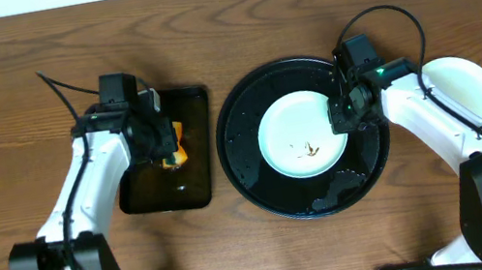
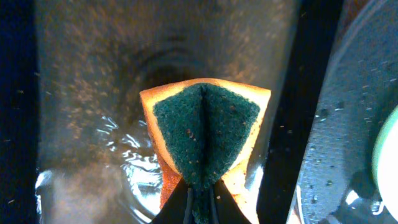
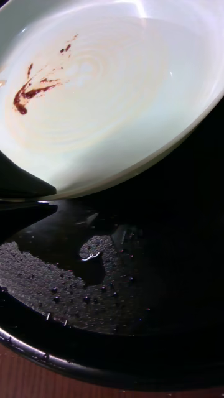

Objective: Clean dirty plates on tray and stack at the side
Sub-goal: 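Lift the sponge from the black tray with the left gripper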

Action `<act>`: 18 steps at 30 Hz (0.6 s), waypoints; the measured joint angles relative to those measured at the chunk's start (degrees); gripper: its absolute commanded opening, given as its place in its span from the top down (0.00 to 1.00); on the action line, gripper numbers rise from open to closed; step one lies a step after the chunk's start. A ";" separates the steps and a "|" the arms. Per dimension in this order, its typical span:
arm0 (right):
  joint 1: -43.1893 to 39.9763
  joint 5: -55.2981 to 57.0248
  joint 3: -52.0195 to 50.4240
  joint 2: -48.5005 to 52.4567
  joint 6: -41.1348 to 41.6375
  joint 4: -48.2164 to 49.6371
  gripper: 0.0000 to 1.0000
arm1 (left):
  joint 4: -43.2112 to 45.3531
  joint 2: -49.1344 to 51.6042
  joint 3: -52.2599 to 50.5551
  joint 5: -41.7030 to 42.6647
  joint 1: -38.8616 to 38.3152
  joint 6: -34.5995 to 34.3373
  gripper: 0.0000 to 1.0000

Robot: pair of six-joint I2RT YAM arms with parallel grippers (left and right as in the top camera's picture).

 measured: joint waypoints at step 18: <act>0.00 0.00 0.00 0.00 0.00 -0.74 0.99 | 6.64 -3.96 -0.15 -0.90 -1.81 -0.83 0.93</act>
